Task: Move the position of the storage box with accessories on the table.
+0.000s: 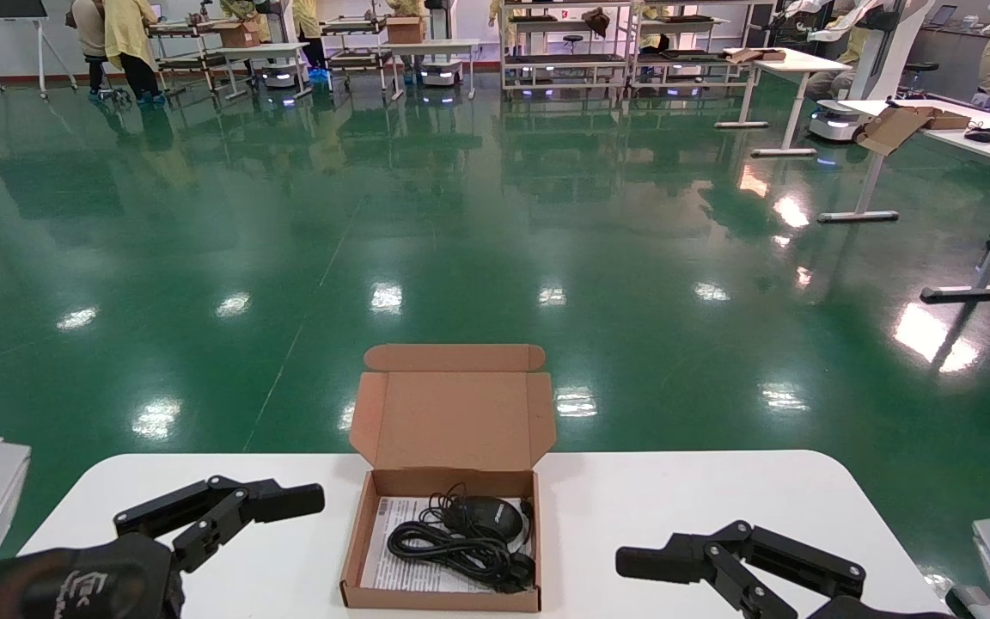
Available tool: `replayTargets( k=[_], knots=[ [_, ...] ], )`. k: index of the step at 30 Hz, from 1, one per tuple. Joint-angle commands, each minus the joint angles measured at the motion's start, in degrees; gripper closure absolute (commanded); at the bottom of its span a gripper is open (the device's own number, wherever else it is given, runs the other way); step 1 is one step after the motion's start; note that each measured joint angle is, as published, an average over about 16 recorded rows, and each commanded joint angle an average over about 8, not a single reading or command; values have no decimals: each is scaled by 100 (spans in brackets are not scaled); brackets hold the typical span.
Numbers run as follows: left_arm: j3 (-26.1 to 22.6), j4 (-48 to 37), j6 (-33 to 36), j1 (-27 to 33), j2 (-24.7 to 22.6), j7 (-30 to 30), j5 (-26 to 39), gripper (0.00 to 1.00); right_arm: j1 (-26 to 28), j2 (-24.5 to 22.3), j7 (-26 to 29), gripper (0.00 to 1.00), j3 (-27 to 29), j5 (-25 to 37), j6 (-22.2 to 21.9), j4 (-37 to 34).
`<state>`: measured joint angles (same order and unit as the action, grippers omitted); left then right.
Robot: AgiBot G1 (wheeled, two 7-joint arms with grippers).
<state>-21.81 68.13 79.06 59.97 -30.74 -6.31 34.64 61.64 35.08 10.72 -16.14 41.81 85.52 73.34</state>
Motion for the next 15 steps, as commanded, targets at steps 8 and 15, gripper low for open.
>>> replayTargets(
  k=[8, 15],
  knots=[
    [0, 0, 0, 0, 0, 0, 0, 0, 0, 0, 0, 0, 0, 0, 0, 0],
    [0, 0, 0, 0, 0, 0, 0, 0, -1, -1, 0, 0, 2, 1, 2, 3]
  ],
)
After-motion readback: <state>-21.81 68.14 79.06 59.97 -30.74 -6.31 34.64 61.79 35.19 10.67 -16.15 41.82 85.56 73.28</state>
